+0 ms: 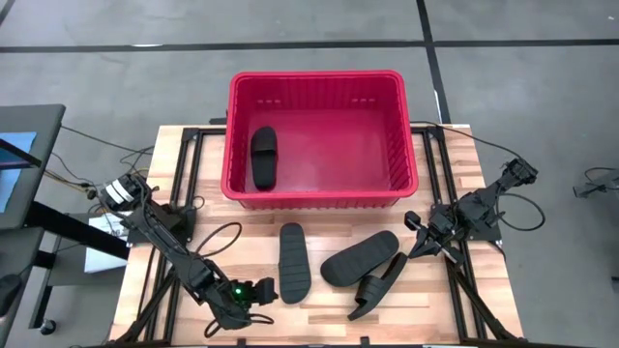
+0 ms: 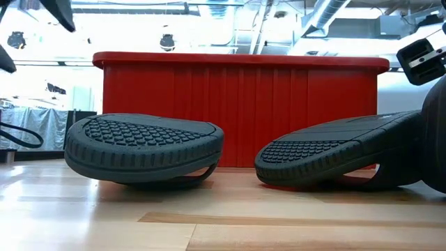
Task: Pick and place slides into bin
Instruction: Put the black slides into the red bin
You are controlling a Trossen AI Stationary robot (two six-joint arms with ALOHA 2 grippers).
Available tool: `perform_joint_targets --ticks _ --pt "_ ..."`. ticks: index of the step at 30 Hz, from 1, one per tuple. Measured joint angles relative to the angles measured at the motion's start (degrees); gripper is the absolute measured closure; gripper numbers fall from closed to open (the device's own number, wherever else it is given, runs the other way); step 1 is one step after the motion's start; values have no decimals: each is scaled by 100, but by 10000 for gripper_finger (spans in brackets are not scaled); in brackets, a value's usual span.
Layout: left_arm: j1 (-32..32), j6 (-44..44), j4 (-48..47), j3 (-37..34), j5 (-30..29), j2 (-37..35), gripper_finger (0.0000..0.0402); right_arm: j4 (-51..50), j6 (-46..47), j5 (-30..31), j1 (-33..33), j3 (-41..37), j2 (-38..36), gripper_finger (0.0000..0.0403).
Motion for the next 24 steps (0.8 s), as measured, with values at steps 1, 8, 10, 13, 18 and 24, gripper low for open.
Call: perform_joint_targets --ticks 1,8,10,13,18,24 --pt "7 74 69 1 12 88 210 1 0 2 0 0 1 403" --pt "-37 655 374 2 -482 726 202 0 -1 2 0 1 1 403" --pt "-42 665 466 0 -605 841 202 1 0 2 0 -1 1 403" --pt "-44 672 579 0 -760 870 202 1 -1 2 0 1 1 403" --pt "-35 736 1053 2 -655 867 202 -1 -1 2 0 0 1 403" --pt "-31 887 1159 2 -602 865 202 -1 -1 2 0 -1 1 403"
